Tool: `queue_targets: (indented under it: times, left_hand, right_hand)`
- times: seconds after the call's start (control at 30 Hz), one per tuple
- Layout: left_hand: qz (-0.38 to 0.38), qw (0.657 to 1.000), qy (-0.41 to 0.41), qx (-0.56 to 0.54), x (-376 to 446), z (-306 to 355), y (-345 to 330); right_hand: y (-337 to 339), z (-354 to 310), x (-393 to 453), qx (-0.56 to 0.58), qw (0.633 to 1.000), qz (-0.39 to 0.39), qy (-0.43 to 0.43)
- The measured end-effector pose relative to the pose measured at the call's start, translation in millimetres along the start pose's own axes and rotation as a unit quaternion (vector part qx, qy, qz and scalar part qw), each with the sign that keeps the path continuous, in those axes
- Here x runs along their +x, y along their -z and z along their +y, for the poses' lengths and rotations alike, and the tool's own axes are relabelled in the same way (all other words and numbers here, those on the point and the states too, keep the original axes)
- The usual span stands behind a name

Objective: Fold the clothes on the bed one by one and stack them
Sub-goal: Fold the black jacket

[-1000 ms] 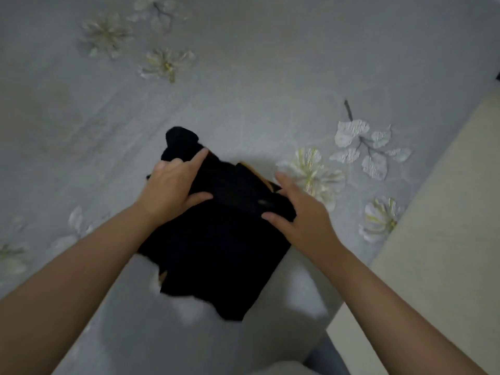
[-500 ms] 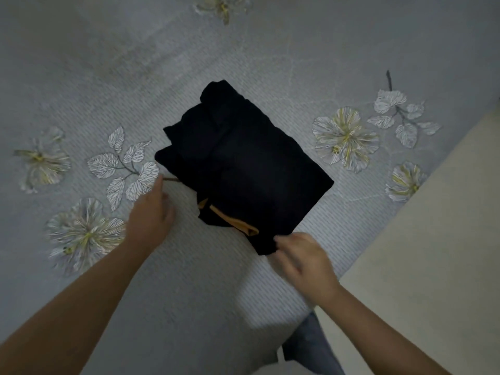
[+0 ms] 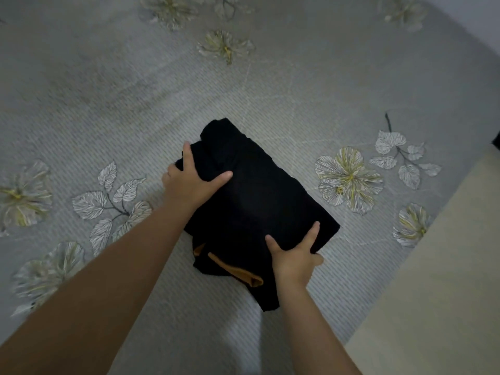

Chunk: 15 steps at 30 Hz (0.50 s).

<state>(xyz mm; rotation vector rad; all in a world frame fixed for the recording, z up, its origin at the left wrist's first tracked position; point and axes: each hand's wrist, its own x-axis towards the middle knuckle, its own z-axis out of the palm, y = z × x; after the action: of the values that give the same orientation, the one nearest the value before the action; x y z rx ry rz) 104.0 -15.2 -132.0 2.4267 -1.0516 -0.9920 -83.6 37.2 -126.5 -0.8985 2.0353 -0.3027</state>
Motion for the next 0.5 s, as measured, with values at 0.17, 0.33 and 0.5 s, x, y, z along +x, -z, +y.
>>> queue_targets:
  times: [0.17, 0.33, 0.5]
  left_hand:
    - [-0.024, 0.992, -0.033, -0.118, -18.4, 18.4, -21.6]
    - [-0.022, 0.984, -0.052, -0.167, -52.5, 23.3, -45.2]
    - [0.011, 0.983, -0.072, -0.170, -70.4, 38.7, -53.8]
  right_hand:
    - [21.8, 4.0, 10.8, 0.049, 0.994, -0.046, 0.085]
    - [61.3, 13.0, 29.7, 0.023, 0.989, -0.036, 0.142]
    - [69.5, 10.8, 41.8, 0.007, 0.985, -0.067, 0.159]
